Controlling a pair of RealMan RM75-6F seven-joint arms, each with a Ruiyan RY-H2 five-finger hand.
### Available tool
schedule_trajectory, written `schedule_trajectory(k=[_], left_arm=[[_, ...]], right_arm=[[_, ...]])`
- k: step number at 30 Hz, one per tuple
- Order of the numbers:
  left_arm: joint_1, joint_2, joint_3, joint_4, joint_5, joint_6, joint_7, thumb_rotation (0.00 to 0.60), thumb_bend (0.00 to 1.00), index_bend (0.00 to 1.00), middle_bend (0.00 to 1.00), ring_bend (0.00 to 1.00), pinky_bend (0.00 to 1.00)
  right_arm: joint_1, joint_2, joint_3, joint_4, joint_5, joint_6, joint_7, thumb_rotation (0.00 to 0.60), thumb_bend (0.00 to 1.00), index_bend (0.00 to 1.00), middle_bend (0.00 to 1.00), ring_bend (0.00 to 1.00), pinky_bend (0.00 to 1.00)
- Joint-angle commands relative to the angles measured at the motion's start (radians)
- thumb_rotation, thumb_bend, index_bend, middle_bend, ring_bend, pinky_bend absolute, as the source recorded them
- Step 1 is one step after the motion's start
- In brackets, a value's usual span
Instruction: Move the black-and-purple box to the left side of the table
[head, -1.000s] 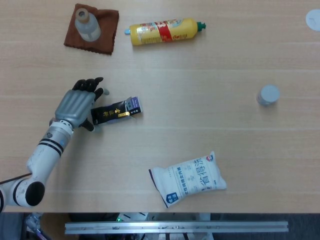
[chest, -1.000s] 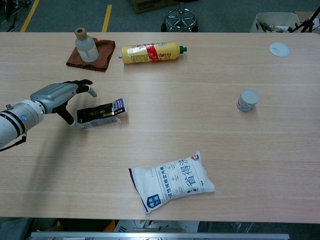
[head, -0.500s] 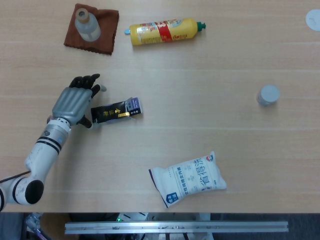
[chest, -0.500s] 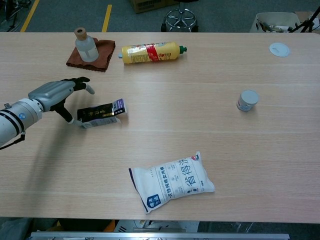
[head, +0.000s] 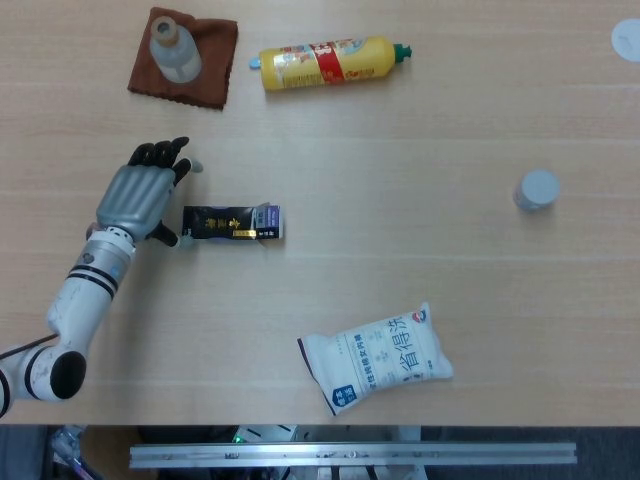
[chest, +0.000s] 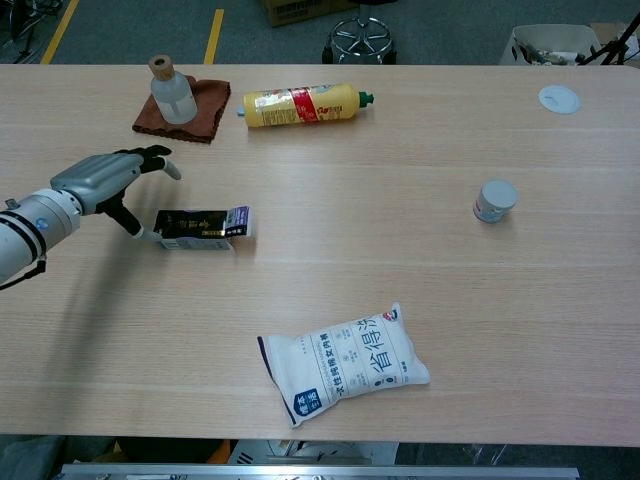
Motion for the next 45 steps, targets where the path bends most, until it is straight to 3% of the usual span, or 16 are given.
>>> schedule_trajectory(k=[1,13,25,34,45], left_arm=[[0.000,0.000,-0.002,0.000,0.000,-0.001,-0.006,0.600,0.00,0.20,0.00,0.00,0.05],[0.006,0.087,0.036,-0.135,0.045,-0.022,-0.010,0.600,0.00,0.21,0.00,0.00,0.05],[-0.009,0.069,0.045,-0.073,0.066,-0.058,-0.044,0.600,0.00,0.24,0.00,0.00,0.05],[-0.014,0.059,0.048,-0.053,0.082,-0.063,-0.057,0.600,0.26,0.24,0.00,0.00,0.05],[-0.023,0.037,0.048,-0.023,0.087,-0.077,-0.068,0.600,0.26,0.24,0.00,0.00,0.05]], right_arm=[[-0.001,0.001,0.000,-0.001,0.001,0.000,0.000,0.600,0.23,0.31,0.22,0.15,0.22],[-0.002,0.009,0.001,-0.015,-0.007,0.006,-0.010,0.600,0.23,0.31,0.22,0.15,0.22],[0.001,0.009,0.001,-0.020,-0.006,-0.001,-0.014,0.600,0.23,0.31,0.22,0.15,0.22],[-0.001,0.008,0.000,-0.016,-0.003,-0.001,-0.008,0.600,0.23,0.31,0.22,0.15,0.22],[-0.002,0.008,0.000,-0.014,-0.002,-0.002,-0.006,0.600,0.23,0.31,0.22,0.15,0.22]])
